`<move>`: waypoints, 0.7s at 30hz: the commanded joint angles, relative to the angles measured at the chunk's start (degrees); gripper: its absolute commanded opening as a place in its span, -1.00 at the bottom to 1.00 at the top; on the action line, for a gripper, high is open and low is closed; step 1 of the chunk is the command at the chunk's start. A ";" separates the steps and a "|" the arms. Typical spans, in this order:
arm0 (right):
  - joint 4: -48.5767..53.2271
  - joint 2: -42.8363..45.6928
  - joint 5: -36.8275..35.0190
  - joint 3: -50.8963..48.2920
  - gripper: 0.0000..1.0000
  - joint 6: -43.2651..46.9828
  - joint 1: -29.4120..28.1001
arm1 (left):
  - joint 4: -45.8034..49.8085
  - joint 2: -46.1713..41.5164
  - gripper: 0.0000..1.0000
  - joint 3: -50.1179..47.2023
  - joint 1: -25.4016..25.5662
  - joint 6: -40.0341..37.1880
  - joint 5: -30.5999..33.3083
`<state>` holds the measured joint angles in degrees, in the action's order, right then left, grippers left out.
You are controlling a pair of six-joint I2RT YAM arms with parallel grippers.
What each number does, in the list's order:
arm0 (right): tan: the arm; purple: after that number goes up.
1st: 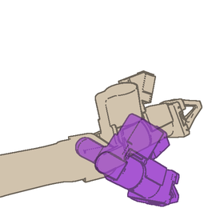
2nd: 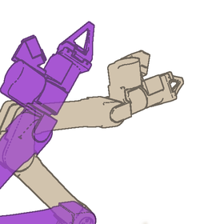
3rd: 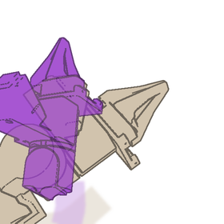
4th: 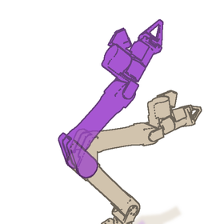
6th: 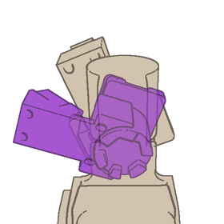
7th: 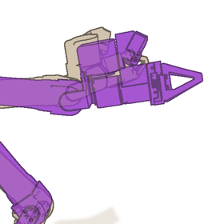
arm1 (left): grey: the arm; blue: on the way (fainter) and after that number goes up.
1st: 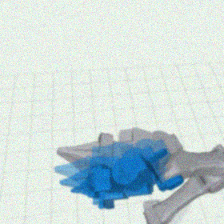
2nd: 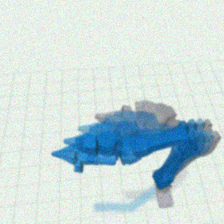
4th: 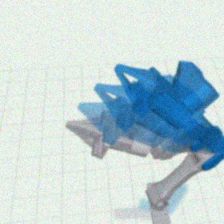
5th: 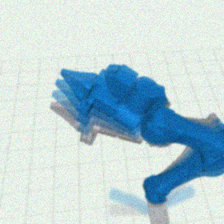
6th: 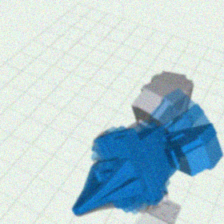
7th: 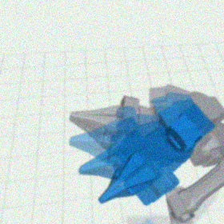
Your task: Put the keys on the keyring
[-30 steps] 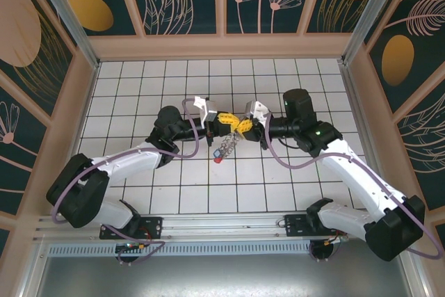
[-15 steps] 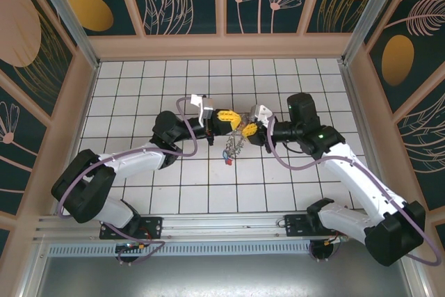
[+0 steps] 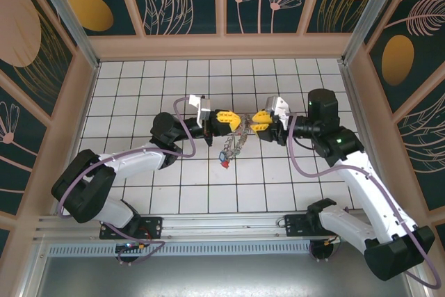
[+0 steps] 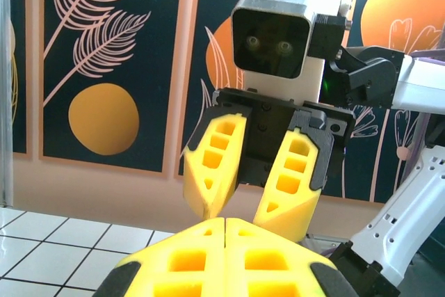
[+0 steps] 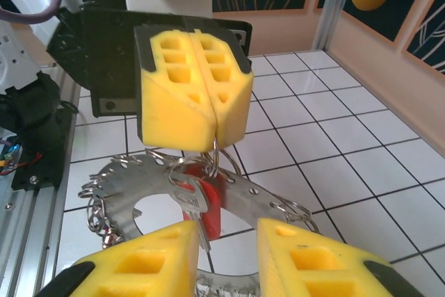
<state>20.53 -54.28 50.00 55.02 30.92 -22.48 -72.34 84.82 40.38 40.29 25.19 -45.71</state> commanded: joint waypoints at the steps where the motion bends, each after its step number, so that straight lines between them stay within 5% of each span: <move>1: -1.94 -1.60 3.97 1.66 -0.42 -0.66 -0.08 | -4.06 0.09 -1.00 1.15 0.26 0.12 -1.71; 21: -3.48 -6.51 4.76 2.29 -0.57 -0.59 -4.40 | -5.19 1.98 -1.00 1.88 0.39 0.74 -3.47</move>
<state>18.79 -60.20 52.80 55.53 30.70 -26.22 -72.73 86.54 40.40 40.29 25.21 -48.23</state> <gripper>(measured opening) 0.223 0.061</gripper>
